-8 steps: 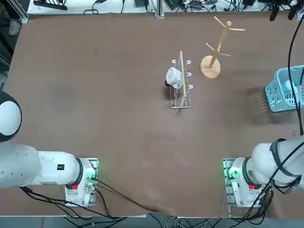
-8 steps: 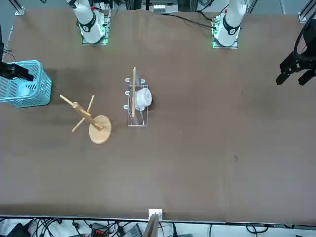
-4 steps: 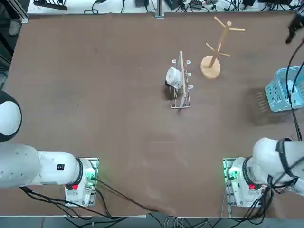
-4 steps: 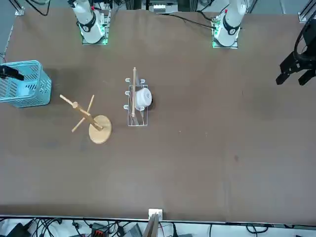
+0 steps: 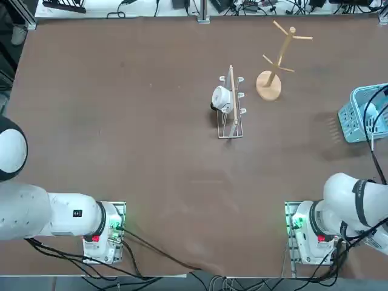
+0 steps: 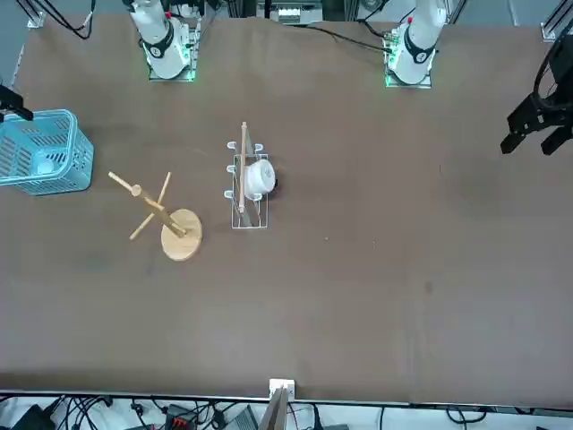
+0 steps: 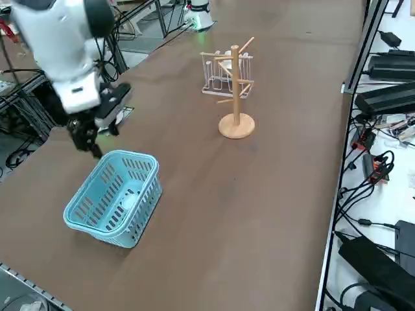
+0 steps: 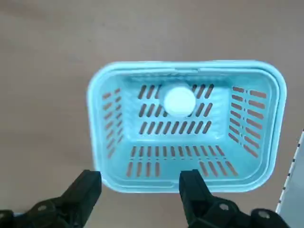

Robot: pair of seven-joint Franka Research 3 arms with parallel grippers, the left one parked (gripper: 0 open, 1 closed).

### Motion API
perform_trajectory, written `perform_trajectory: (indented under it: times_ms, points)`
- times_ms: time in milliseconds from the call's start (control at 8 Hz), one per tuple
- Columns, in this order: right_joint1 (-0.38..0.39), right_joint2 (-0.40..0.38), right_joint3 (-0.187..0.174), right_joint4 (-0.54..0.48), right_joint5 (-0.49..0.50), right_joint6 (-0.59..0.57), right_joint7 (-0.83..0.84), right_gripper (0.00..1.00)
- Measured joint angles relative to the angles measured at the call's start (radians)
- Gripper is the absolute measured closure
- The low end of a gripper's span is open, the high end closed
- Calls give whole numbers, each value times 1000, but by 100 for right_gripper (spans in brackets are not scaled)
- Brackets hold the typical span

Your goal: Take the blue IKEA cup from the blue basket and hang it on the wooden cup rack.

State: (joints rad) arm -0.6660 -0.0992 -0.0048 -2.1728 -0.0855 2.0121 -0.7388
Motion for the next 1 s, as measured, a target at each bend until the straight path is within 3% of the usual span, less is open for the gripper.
perform_trajectory:
  times_ms: [250,500,1000]
  points:
    - [0,3,-37,-75,2,114,-96,0]
    - [1,34,-37,-93,12,191,-166,0]
    - [7,188,-34,-47,16,309,-326,0]
